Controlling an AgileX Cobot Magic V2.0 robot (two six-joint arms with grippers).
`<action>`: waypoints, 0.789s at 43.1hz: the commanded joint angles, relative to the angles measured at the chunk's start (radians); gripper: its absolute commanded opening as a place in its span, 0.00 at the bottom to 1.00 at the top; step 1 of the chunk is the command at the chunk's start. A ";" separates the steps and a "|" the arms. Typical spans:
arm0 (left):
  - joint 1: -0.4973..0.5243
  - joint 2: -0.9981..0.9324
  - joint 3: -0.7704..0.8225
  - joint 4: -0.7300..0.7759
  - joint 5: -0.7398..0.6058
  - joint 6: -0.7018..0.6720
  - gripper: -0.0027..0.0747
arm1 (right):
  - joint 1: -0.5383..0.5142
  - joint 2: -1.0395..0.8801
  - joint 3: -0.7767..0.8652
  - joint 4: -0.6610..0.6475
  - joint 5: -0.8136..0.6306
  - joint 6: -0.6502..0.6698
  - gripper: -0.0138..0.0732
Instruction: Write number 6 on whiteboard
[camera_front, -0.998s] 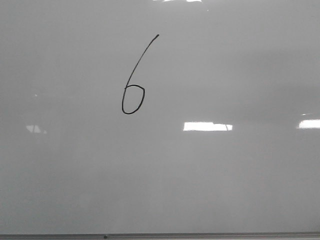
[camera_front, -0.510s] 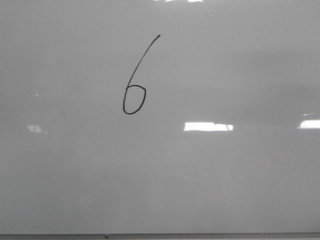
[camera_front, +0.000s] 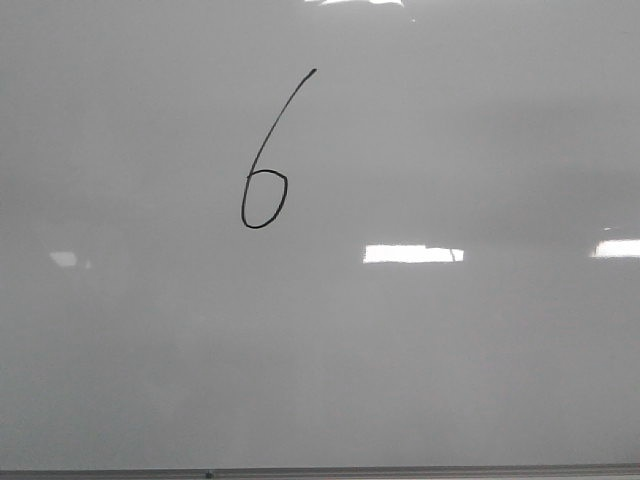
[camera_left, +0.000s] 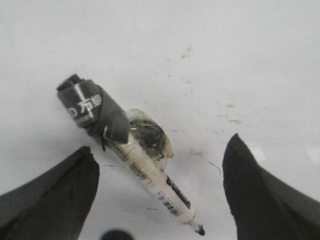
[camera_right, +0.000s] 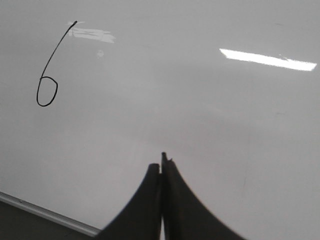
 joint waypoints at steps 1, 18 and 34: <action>-0.004 -0.121 0.002 -0.006 -0.032 -0.009 0.69 | -0.005 -0.009 -0.028 0.019 -0.084 -0.003 0.08; -0.004 -0.602 0.140 -0.017 0.111 -0.009 0.51 | -0.005 -0.164 0.021 -0.002 -0.129 -0.008 0.08; -0.004 -1.063 0.295 -0.017 0.207 0.013 0.01 | -0.005 -0.318 0.080 -0.002 -0.165 -0.008 0.08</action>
